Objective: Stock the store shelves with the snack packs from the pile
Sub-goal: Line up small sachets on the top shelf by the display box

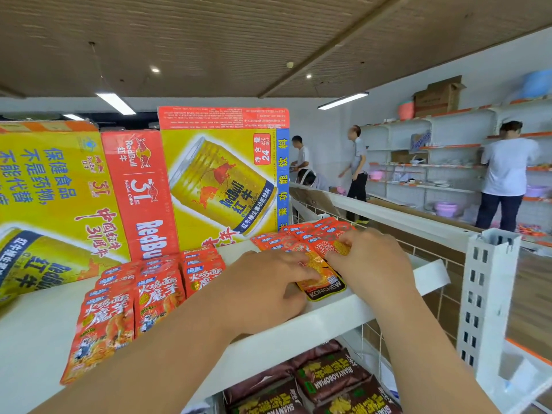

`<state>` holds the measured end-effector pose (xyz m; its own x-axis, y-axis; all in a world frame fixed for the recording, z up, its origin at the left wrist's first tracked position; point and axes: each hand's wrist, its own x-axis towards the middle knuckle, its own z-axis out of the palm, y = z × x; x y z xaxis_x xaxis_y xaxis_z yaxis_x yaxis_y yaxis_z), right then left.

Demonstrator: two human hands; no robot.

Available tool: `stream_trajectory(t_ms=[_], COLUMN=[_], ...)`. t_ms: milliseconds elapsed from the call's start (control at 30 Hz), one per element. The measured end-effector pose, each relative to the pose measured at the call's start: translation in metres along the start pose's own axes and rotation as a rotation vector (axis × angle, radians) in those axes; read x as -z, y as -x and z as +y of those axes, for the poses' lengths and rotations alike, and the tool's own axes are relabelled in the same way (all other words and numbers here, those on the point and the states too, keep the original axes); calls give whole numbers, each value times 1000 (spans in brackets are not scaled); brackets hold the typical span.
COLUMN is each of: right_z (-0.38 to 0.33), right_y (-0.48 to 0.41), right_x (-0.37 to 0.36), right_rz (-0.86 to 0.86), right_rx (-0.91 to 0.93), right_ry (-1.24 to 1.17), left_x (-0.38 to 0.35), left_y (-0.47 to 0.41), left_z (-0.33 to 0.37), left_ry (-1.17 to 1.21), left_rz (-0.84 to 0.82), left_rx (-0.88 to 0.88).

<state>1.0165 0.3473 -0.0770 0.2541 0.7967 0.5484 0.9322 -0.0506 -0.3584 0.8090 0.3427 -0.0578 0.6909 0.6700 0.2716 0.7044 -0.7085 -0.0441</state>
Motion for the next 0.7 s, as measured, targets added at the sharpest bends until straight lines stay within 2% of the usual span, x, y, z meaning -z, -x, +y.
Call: stream_trajectory(t_ms=[300, 533, 700], right_z=[1, 0, -4], right_y=[7, 12, 18], right_x=[0, 3, 5], right_rz=[227, 227, 222], right_rx=[54, 99, 135], right_ry=[-179, -237, -318], left_x=[1, 10, 13], left_y=[2, 16, 38], left_z=[-1, 11, 15], left_ry=[-2, -217, -243], left_rz=[148, 260, 381], left_rx=[-36, 12, 52])
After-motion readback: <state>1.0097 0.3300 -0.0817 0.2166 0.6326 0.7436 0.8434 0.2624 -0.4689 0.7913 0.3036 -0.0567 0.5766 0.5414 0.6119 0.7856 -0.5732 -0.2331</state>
